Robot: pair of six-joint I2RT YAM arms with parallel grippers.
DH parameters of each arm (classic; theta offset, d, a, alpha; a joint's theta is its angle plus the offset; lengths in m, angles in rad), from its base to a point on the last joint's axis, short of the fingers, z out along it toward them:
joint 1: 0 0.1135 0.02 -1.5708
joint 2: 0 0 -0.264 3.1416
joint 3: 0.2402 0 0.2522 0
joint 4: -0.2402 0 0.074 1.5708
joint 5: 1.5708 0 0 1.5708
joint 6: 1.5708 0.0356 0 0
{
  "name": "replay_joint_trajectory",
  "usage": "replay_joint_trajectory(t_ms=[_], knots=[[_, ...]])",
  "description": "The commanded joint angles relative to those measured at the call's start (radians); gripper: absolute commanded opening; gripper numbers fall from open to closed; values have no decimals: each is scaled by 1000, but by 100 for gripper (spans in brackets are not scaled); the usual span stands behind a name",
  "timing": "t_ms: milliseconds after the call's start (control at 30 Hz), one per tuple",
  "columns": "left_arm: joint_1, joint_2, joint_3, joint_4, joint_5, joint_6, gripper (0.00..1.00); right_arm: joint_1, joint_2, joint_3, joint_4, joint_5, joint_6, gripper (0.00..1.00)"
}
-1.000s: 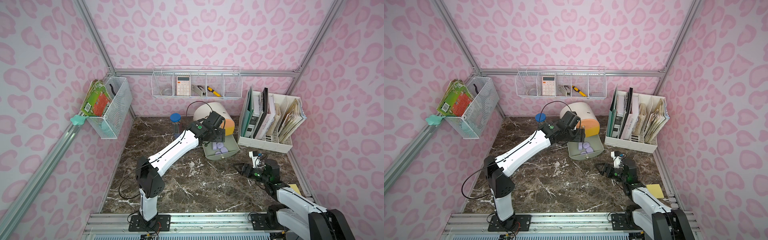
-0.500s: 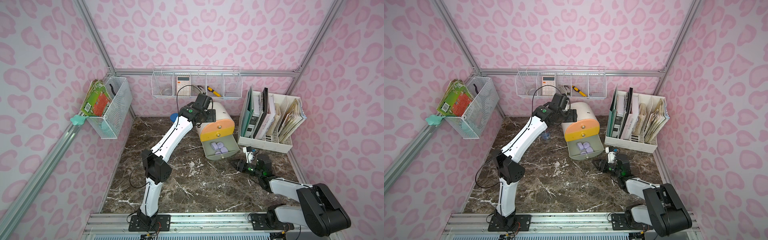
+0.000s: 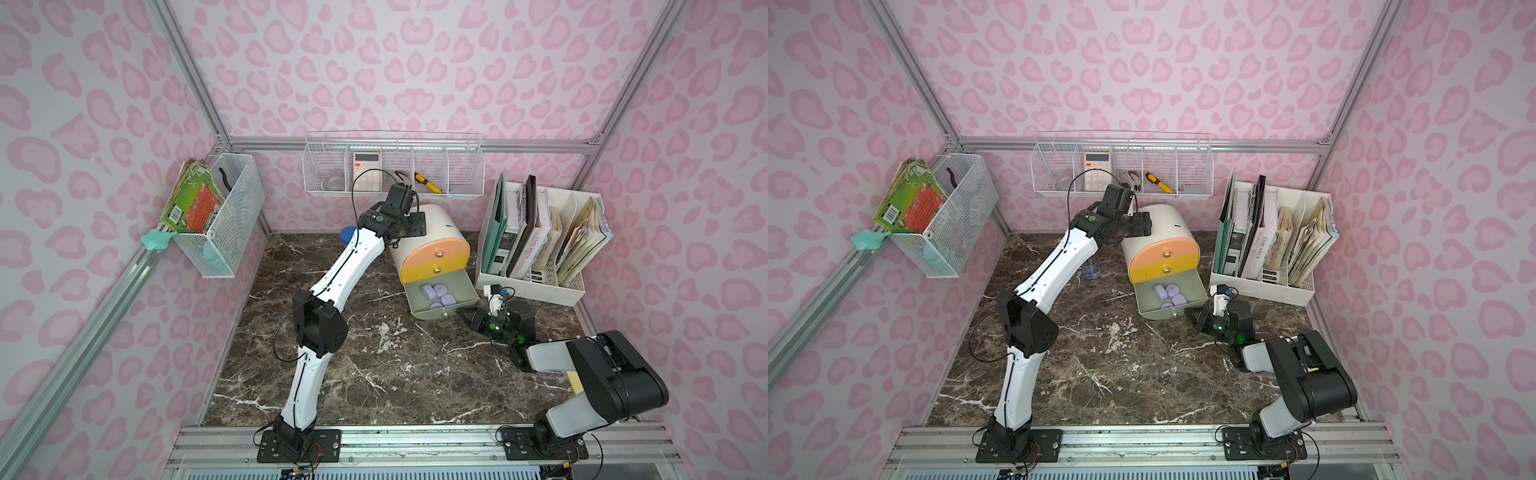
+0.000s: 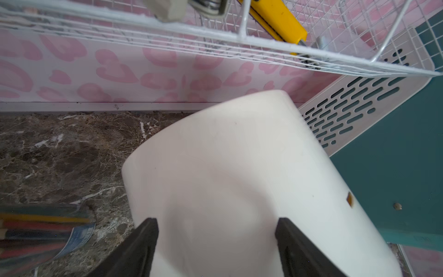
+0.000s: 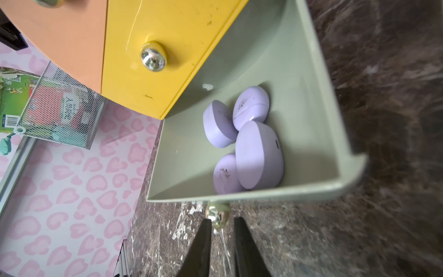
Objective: Put the bluetooth earphones in the drawer according to color
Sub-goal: Close the drawer in the storage box.
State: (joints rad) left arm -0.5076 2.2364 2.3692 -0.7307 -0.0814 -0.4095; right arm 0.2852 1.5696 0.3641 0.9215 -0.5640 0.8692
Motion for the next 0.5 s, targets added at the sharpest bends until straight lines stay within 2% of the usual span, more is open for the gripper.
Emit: replay_joint_trajectory(t_ms=[0, 167, 467], knots=[[-2, -6, -72, -126, 35, 19, 81, 1, 42, 33, 93, 15, 29, 19], [-1, -36, -145, -93, 49, 8, 80, 5, 124, 82, 183, 9, 74, 14], [-1, -43, -170, -89, 57, 5, 79, 59, 256, 164, 313, 51, 155, 10]])
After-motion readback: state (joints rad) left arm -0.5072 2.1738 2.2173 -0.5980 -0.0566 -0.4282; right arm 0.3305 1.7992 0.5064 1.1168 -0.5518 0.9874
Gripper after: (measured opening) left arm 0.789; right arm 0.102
